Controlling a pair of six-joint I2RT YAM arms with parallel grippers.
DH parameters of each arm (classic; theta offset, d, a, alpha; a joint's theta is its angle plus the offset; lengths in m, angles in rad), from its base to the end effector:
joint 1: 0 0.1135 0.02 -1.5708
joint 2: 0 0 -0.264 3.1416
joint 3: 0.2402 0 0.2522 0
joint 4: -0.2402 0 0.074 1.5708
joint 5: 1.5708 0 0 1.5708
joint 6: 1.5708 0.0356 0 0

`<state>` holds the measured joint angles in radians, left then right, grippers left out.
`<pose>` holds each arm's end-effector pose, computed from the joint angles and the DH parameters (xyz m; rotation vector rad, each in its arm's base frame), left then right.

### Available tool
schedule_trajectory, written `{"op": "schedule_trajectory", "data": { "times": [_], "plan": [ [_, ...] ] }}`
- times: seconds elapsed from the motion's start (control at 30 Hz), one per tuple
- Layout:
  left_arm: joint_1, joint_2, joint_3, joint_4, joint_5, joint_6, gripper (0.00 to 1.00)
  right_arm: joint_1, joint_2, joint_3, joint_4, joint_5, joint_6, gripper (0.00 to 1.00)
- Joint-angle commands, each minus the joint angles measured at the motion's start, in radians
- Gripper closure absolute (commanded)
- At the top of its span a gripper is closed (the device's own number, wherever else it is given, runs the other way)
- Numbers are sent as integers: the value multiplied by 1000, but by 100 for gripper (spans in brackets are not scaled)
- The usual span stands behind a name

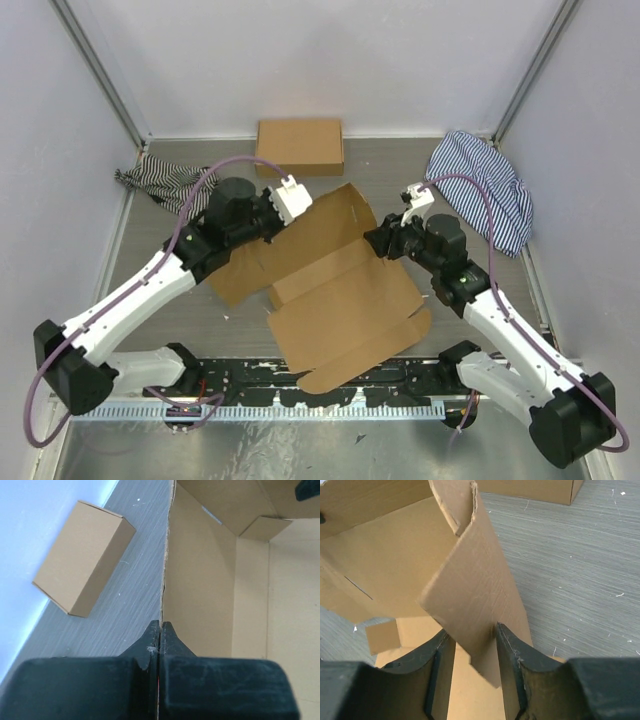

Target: Fold the paper box

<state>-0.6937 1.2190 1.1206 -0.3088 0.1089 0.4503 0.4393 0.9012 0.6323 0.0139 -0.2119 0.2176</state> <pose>0.2122 -0.1815 0.3537 1.1337 1.6295 -0.2657 0.1901 0.0976 0.2858 -0.3584 1.8353 0.6521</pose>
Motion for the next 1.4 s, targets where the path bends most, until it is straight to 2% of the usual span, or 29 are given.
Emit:
{"op": "schedule_trajectory", "data": {
  "times": [0.0, 0.13, 0.3, 0.37, 0.43, 0.53, 0.7, 0.8, 0.83, 0.87, 1.0, 1.07, 1.2, 1.37],
  "plan": [
    [-97, -84, -30, -4, -201, 140, 100, 6, -65, 90, -84, 3, 13, 56],
    [-241, -100, -11, -69, -376, 263, 100, 7, -103, 133, -129, 35, 1, 56],
    [-376, -69, -34, -97, -570, 353, 100, 6, -180, 152, -150, 157, -9, 55],
    [-405, -56, -59, -81, -617, 374, 100, 6, -211, 136, -144, 230, -20, 54],
    [-427, -51, -94, -49, -659, 401, 100, 6, -217, 125, -134, 379, -22, 53],
    [-459, -28, -139, 19, -746, 470, 100, 4, -155, 132, -135, 546, -28, 55],
    [-506, 7, -218, 124, -860, 546, 100, -20, 67, 210, -140, 491, -106, 59],
    [-536, -1, -268, 195, -884, 560, 100, -37, 138, 190, -46, 466, -159, 65],
    [-540, 0, -278, 205, -897, 563, 100, -59, 143, 170, 2, 446, -163, 66],
    [-544, 4, -283, 209, -908, 564, 100, -100, 147, 141, 43, 361, -157, 66],
    [-548, -2, -293, 225, -917, 567, 100, -340, 196, 78, 201, -32, -108, 69],
    [-548, -11, -298, 228, -913, 561, 100, -413, 237, 59, 274, -224, -91, 69],
    [-548, -20, -312, 227, -916, 552, 100, -439, 326, 37, 394, -475, -91, 67],
    [-547, -31, -328, 246, -902, 539, 100, -439, 394, 42, 459, -623, -83, 60]
  ]
}}
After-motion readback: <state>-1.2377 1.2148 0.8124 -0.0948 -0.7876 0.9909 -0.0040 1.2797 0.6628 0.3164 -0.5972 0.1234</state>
